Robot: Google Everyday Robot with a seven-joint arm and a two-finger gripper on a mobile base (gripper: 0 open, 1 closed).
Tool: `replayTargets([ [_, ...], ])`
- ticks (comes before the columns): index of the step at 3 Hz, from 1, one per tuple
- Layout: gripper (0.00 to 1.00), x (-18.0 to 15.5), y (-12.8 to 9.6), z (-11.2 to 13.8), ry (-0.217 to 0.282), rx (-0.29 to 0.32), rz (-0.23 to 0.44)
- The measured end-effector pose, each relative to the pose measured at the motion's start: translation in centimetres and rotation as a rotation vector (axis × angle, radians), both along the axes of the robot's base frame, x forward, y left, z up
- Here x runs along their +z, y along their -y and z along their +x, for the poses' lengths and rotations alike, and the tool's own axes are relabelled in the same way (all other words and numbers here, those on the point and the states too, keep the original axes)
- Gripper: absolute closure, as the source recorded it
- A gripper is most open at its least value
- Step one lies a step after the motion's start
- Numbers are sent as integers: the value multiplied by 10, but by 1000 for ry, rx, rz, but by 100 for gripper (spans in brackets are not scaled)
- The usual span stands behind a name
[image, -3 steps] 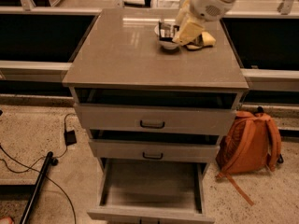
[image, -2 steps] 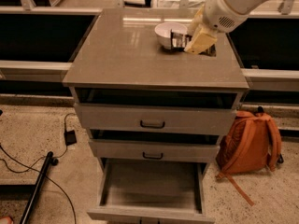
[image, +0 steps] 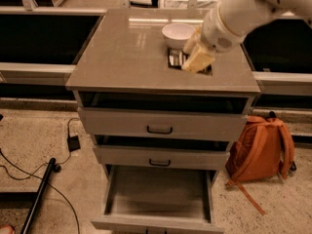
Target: Place rxbar chocolate into bottom drawer
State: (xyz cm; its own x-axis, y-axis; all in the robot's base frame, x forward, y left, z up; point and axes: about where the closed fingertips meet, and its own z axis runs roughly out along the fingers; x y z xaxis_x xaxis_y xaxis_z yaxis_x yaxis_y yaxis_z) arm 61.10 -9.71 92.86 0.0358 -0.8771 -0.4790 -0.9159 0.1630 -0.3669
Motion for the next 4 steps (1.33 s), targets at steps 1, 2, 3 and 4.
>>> replayTargets([
  [1,100,-42,-11,-37,-35,14,3],
  [2,100,-98,-18,-76,-74,33,19],
  [3,100,-132,-15,-96,-125,35,-4],
  [4,100,-129,-16,-95,-123,37,-3],
])
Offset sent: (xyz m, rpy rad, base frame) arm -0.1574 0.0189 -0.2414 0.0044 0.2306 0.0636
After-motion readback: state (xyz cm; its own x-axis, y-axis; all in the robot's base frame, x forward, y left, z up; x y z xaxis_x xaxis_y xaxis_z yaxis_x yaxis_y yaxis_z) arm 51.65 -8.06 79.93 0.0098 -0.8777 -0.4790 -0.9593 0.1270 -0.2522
